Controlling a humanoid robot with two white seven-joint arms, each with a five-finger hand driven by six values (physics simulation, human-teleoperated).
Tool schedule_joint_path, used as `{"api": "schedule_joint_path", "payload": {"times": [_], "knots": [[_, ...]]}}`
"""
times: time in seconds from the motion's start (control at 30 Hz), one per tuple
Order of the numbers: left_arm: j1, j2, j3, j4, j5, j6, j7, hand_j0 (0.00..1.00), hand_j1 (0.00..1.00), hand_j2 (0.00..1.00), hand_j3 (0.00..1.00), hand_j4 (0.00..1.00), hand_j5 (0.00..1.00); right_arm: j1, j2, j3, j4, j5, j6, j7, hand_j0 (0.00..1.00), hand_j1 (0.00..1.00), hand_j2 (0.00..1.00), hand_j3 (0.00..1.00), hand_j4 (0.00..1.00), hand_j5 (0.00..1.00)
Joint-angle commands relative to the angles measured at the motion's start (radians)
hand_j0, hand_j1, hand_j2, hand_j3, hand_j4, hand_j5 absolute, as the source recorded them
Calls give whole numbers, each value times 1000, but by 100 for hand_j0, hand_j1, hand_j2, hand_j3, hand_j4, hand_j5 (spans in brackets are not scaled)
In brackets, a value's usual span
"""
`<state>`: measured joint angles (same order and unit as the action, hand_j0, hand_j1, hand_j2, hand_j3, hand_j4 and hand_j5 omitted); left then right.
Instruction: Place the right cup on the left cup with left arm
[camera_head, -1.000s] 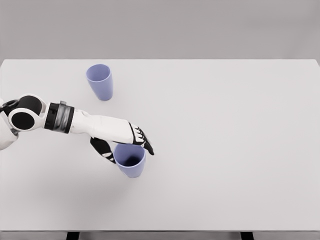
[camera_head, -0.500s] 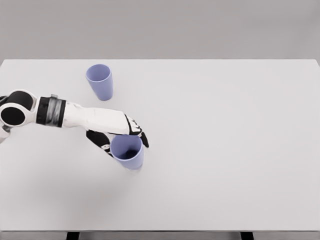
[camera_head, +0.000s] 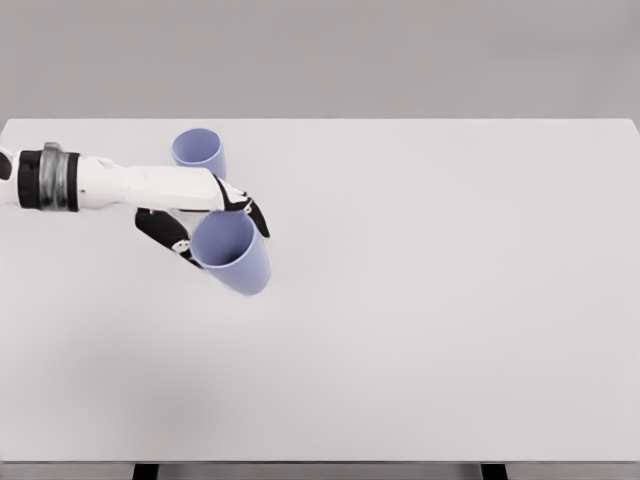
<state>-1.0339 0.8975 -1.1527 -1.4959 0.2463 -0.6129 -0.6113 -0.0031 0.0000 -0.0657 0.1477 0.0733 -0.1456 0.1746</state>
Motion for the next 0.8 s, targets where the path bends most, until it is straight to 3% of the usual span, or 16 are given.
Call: {"api": "schedule_joint_path", "payload": {"times": [0.0, 0.4, 0.77], "knots": [[-3, 1, 1, 42, 22, 2, 0, 55, 55, 55, 55, 55, 55, 0, 0, 0, 1, 0, 0, 0, 100, 100, 100, 100, 100, 100], [-75, -12, 2, 232, 47, 2, 0, 55, 55, 55, 55, 55, 55, 0, 0, 0, 1, 0, 0, 0, 100, 100, 100, 100, 100, 100], [-124, -38, 2, 327, 57, 2, 0, 54, 54, 54, 54, 54, 54, 0, 0, 0, 1, 0, 0, 0, 100, 100, 100, 100, 100, 100]]}}
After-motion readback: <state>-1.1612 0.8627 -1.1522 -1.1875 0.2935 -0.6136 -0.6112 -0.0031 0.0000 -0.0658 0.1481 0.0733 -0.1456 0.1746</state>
